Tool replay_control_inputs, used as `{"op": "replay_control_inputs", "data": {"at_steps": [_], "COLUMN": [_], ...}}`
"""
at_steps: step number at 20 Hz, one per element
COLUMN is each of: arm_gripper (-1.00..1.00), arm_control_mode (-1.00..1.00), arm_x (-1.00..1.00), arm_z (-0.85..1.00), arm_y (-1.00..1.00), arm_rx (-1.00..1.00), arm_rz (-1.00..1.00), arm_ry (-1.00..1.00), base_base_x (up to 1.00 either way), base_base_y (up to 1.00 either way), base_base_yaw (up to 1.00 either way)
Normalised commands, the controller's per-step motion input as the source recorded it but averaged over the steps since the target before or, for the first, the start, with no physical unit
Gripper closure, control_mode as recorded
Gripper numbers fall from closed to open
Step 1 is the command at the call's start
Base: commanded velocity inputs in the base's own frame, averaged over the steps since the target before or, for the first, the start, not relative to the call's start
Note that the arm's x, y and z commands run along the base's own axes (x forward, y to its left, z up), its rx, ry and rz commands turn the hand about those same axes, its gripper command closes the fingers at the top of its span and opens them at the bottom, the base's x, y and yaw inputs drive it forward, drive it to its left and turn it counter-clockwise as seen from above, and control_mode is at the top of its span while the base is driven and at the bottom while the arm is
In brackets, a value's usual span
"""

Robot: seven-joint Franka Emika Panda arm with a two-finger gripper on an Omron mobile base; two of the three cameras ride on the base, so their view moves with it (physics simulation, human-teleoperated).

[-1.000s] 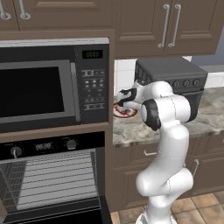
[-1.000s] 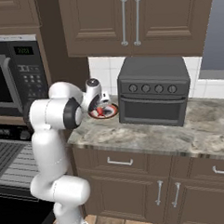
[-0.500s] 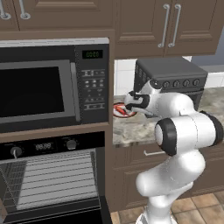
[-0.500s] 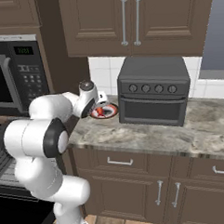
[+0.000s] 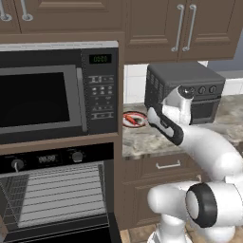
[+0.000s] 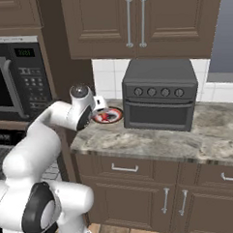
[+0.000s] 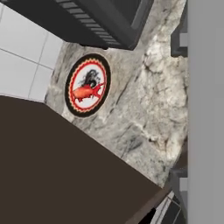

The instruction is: Take the fish from the oven and place it on the plate on the counter.

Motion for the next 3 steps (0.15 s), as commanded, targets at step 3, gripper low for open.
{"op": "replay_control_inputs", "data": {"at_steps": [3], "arm_gripper": [-1.00], "arm_control_mode": [-1.00], "arm_x": [-1.00], "arm_z": [0.70], "arm_y": [0.00], "arm_rx": [0.00], "arm_rz": [0.00], "arm_ry": [0.00], "base_base_x": [0.00], "base_base_y": [0.00], "base_base_yaw": [0.00]}}
